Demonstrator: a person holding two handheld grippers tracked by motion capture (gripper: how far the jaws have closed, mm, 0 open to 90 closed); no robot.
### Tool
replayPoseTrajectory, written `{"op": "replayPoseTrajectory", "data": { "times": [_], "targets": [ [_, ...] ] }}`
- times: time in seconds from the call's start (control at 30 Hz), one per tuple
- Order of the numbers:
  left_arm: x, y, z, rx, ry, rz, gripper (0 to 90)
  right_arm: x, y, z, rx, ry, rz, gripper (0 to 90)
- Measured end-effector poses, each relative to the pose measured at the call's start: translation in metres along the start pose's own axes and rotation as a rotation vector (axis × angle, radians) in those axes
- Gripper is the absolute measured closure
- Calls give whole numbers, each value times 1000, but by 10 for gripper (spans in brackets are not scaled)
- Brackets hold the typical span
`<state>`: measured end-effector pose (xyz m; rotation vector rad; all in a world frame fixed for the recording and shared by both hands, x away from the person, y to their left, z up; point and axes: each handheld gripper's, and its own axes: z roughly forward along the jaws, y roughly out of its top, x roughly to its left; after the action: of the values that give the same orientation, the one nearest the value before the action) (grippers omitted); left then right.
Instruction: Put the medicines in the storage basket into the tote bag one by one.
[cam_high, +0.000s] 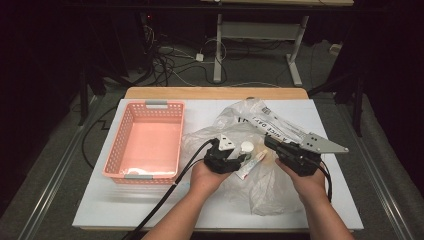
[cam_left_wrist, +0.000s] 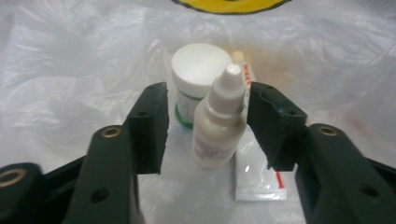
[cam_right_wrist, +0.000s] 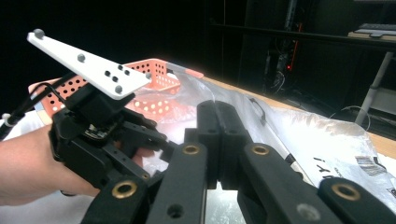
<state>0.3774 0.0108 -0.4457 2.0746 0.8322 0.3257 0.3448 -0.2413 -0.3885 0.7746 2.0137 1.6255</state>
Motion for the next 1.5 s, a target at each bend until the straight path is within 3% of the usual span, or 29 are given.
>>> {"op": "replayPoseTrajectory", "data": {
  "times": [0.27,0.47,0.67,0.83,0.9,0.97,1.03,1.23,1.5],
  "targets": [
    [-4,-8,-27,-49,-2,17,392,0,-1,1,2,3,-3,900],
    [-12,-30,-46,-38,-26,22,391,0,0,-1,-1,-4,1,900],
    [-18,-54,-46,31,-39,23,354,0,-1,-1,5,-9,1,900],
    [-21,-63,-31,106,-70,14,299,0,-1,-2,6,-11,4,900],
    [-23,-62,-22,149,-91,-3,221,-1,-2,-3,9,-12,3,900],
    [-29,-62,-14,182,-93,8,174,-2,-2,-4,6,-12,3,900],
    [-39,-61,-11,209,-51,68,128,-2,-3,-6,7,-18,12,900],
    [-47,-65,-15,186,-53,64,306,-2,-3,-10,4,-22,8,900],
    [-47,-67,-18,158,-49,56,655,2,-2,-10,9,-21,0,900]
  ]
}}
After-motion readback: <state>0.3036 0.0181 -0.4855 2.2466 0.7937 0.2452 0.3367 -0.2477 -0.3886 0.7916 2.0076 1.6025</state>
